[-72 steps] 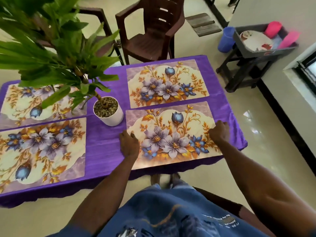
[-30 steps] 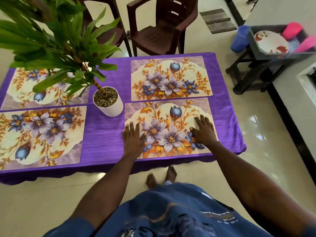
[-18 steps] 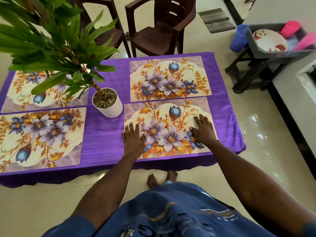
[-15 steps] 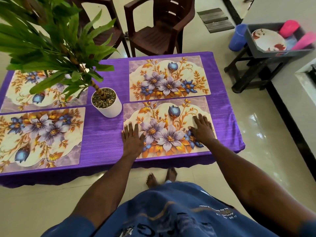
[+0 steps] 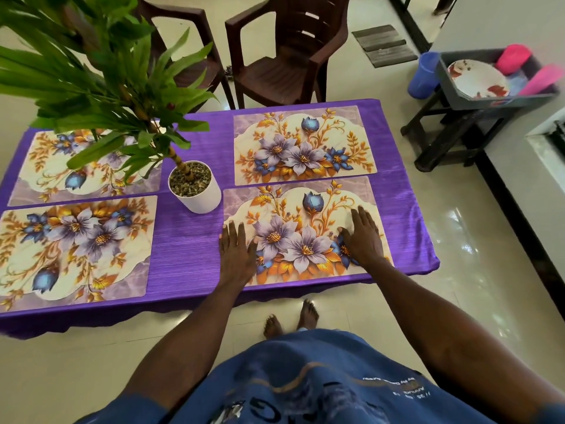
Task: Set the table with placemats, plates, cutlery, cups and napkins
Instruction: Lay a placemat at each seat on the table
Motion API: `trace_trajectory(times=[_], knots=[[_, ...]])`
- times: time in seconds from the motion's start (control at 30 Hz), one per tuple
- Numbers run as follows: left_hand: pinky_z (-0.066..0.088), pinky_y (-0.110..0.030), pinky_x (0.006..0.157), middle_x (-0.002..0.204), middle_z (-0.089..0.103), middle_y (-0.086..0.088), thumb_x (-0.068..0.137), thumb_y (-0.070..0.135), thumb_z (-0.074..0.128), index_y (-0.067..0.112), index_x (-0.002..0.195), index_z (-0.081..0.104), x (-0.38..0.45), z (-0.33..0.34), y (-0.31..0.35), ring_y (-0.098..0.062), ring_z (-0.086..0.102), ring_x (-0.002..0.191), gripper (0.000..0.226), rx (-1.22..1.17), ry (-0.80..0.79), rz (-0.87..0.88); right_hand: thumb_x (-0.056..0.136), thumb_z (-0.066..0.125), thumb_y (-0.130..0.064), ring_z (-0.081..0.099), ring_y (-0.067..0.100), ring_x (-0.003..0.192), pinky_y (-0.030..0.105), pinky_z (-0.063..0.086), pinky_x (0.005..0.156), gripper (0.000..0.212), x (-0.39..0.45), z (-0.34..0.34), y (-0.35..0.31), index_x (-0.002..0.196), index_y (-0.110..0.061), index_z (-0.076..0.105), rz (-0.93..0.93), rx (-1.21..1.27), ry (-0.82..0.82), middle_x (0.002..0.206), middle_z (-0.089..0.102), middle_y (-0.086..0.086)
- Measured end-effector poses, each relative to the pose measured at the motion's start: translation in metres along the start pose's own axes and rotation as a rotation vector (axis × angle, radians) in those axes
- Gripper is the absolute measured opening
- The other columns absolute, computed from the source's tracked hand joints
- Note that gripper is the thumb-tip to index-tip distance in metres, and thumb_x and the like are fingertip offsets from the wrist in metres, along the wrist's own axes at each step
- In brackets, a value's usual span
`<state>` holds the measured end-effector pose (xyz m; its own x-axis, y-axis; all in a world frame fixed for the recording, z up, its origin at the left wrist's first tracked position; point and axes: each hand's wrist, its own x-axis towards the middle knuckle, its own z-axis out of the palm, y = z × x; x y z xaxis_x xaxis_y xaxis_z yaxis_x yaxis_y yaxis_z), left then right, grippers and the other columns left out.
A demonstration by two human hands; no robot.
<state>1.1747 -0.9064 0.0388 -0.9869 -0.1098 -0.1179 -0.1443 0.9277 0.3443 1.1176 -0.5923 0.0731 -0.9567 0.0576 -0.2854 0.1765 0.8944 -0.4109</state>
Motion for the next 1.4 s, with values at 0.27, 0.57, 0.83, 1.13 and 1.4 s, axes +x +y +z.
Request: trace_trajectory(times=[0.27, 0.57, 0.83, 1.13, 1.4], knots=[[0.018, -0.045, 0.12, 0.154, 0.033, -0.022, 0.103, 0.025, 0.043, 0.001, 0.144, 0.039, -0.002, -0.007, 0.008, -0.037, 0.026, 0.145, 0.048, -0.114, 0.133, 0.076, 0.102, 0.047, -0.031, 0.017, 0.028, 0.149, 0.042, 0.017, 0.122, 0.057, -0.028, 0.01, -0.014, 0.15, -0.008, 0.028, 0.001, -0.004, 0.108, 0.161, 0.021, 0.011], [0.045, -0.044, 0.098, 0.127, 0.059, -0.019, 0.1, 0.021, 0.045, 0.003, 0.124, 0.057, 0.018, -0.016, 0.033, -0.035, 0.054, 0.116, 0.032, -0.195, 0.186, 0.169, 0.093, 0.06, -0.017, 0.043, 0.033, 0.131, 0.042, 0.035, 0.11, 0.047, -0.056, 0.003, -0.013, 0.135, -0.002, 0.044, 0.005, -0.016, 0.236, 0.142, 0.048, 0.016], [0.046, -0.044, 0.088, 0.109, 0.066, -0.022, 0.095, 0.012, 0.052, 0.0, 0.108, 0.065, 0.031, -0.009, 0.075, -0.039, 0.058, 0.1, 0.022, -0.099, 0.106, 0.368, 0.095, 0.053, -0.012, 0.048, 0.035, 0.121, 0.041, 0.039, 0.099, 0.032, -0.063, -0.014, -0.002, 0.125, -0.002, 0.054, 0.084, -0.027, 0.317, 0.13, 0.056, 0.017], [0.049, -0.043, 0.066, 0.08, 0.066, -0.022, 0.09, 0.013, 0.05, 0.0, 0.083, 0.065, 0.046, 0.02, 0.167, -0.04, 0.062, 0.074, 0.021, -0.129, 0.095, 0.59, 0.093, 0.044, -0.01, 0.054, 0.037, 0.11, 0.042, 0.039, 0.092, 0.023, -0.046, -0.035, 0.043, 0.106, -0.004, 0.062, 0.129, -0.074, 0.343, 0.112, 0.063, 0.017], [0.048, -0.042, 0.067, 0.081, 0.066, -0.02, 0.091, 0.014, 0.052, 0.001, 0.084, 0.065, 0.085, 0.062, 0.274, -0.039, 0.061, 0.075, 0.02, -0.124, 0.115, 0.627, 0.083, 0.055, -0.004, 0.058, 0.04, 0.092, 0.046, 0.046, 0.082, 0.016, 0.001, -0.073, 0.133, 0.097, -0.001, 0.062, 0.12, -0.133, 0.467, 0.097, 0.063, 0.02]])
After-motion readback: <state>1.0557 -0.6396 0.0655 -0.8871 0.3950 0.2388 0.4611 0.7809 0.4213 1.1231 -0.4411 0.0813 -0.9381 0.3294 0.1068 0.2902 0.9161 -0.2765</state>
